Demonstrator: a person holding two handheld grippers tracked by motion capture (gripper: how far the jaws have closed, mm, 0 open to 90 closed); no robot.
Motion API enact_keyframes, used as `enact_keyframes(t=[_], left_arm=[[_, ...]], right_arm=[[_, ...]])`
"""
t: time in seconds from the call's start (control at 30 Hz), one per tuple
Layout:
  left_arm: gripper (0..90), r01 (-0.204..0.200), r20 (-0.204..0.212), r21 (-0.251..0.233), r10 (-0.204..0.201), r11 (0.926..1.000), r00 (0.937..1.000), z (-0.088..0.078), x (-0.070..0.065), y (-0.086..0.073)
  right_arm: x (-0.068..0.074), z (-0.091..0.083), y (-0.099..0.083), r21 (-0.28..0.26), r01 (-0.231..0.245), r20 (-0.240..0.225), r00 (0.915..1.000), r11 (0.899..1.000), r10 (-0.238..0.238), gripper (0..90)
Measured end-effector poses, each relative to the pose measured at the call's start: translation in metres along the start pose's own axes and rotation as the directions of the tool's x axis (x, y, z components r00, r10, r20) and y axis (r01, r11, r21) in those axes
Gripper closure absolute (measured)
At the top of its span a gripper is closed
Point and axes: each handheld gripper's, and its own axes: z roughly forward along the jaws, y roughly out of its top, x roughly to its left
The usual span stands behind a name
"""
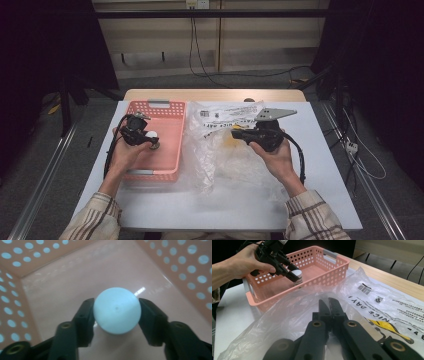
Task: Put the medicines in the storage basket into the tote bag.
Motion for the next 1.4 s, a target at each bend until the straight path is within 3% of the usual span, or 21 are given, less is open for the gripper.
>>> enact_keyframes(t=[0.13,0.43,0.63,0.9,1.07,1.27,1.4], left_arm=[[50.7,-0.002,0.002,-0.013,0.002,0.9999,1.0,0.0,0.0,0.0],[50.9,0.017,-0.003,-0.131,-0.018,0.9912,0.9998,-0.016,0.002,0.0],[50.9,0.012,0.018,-0.225,-0.008,0.9743,0.9998,-0.031,-0.004,0.003],[51.0,0.0,0.05,-0.28,0.014,0.9599,0.9986,-0.05,-0.016,0.007],[51.1,0.02,0.082,-0.305,0.005,0.9521,0.9966,-0.058,-0.023,0.009],[51.1,-0.003,0.112,-0.33,0.042,0.944,0.9928,-0.067,-0.033,0.011],[51.1,-0.008,0.128,-0.357,0.057,0.9341,0.9902,-0.075,-0.04,0.014]], right_arm=[[0.0,-0.001,0.0,-0.002,0.002,0.003,1.0,1.0,-0.002,90.0],[0.0,-0.001,0.0,-0.002,0.0,0.004,1.0,1.0,0.0,90.0],[0.001,0.0,0.0,-0.002,0.002,0.008,1.0,1.0,-0.002,90.0],[0.002,0.002,-0.001,0.005,0.005,0.007,1.0,1.0,-0.005,90.0],[0.002,0.001,-0.001,0.002,0.005,0.009,0.9999,1.0,-0.005,90.0],[0.002,0.001,-0.001,0.002,0.006,0.009,0.9999,1.0,-0.007,90.0],[0.003,0.0,-0.001,0.0,0.004,0.007,1.0,1.0,-0.004,90.0]])
